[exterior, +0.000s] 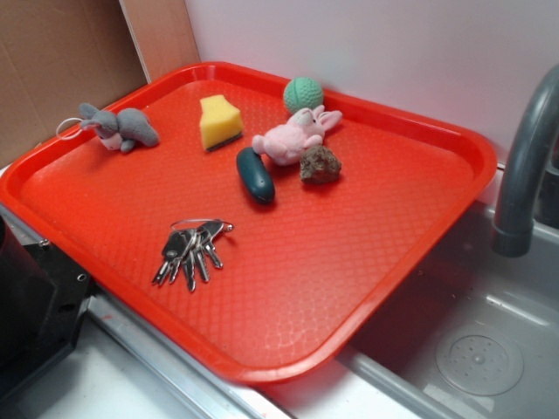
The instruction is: Grab the gray animal.
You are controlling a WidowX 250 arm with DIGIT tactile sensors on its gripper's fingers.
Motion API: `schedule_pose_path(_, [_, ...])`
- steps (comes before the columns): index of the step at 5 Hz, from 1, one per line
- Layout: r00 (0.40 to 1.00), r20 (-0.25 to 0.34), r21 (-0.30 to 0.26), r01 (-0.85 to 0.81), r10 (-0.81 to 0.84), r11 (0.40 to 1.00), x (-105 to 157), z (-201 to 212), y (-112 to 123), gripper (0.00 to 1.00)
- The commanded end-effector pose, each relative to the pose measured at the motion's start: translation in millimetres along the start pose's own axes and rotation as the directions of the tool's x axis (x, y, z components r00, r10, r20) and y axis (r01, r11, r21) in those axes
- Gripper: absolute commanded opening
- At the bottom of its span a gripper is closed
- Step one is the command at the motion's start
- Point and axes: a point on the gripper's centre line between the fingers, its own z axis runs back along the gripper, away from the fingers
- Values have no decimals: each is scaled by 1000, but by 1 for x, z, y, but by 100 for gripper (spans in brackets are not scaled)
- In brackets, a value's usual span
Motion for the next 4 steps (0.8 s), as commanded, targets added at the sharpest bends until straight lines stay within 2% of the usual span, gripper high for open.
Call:
schedule_pose_path(1, [1000,0,0,0,0,1000,0,0,0,100])
schedule_pose_path(2, [968,-69,46,-239,242,970,11,-46,51,100])
schedule_pose_path(3, [899,80,14,-433,430,901,21,-60,86,100])
schedule_pose_path(4, [760,154,5,-640,632,768,34,-84,112,100])
